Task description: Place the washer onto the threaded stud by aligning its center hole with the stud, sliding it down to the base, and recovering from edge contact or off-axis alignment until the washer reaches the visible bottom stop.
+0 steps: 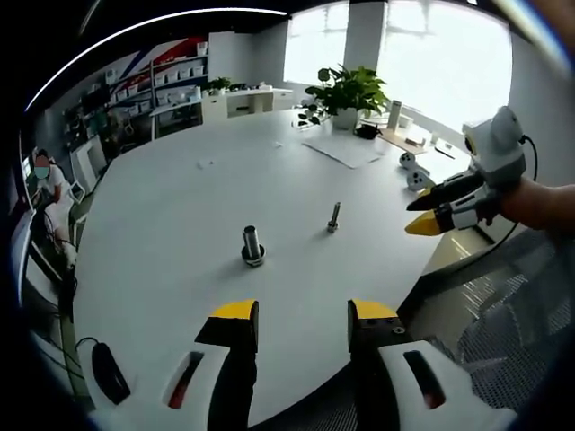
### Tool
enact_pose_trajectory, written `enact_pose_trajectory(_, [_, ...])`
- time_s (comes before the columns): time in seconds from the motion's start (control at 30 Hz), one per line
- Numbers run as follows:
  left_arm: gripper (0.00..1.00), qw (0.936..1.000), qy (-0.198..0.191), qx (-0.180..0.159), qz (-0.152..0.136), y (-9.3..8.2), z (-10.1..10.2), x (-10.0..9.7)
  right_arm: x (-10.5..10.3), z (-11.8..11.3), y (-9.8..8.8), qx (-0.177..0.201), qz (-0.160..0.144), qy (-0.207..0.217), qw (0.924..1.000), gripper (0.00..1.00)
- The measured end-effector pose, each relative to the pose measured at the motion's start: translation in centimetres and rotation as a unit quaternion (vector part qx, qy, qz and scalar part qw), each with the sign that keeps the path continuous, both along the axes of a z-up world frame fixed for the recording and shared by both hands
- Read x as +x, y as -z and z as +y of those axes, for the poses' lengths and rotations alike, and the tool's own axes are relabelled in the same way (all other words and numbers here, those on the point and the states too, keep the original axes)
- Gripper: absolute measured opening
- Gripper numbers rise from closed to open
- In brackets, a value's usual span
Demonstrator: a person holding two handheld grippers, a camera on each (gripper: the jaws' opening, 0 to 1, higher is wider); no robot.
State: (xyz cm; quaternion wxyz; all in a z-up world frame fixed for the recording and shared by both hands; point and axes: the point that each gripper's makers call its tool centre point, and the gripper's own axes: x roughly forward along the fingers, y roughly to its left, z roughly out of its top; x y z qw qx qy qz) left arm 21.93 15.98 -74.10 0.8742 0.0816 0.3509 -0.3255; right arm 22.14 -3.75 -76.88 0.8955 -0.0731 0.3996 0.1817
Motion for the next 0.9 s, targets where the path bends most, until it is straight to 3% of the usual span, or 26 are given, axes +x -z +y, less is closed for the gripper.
enact_pose_trajectory(0.9, [0.39,0.9996,-0.001,-0.018,-0.019,-1.1,-0.4,0.4,0.1,0.6,-0.3,0.006,-0.007,-0.008,0.9999,0.34])
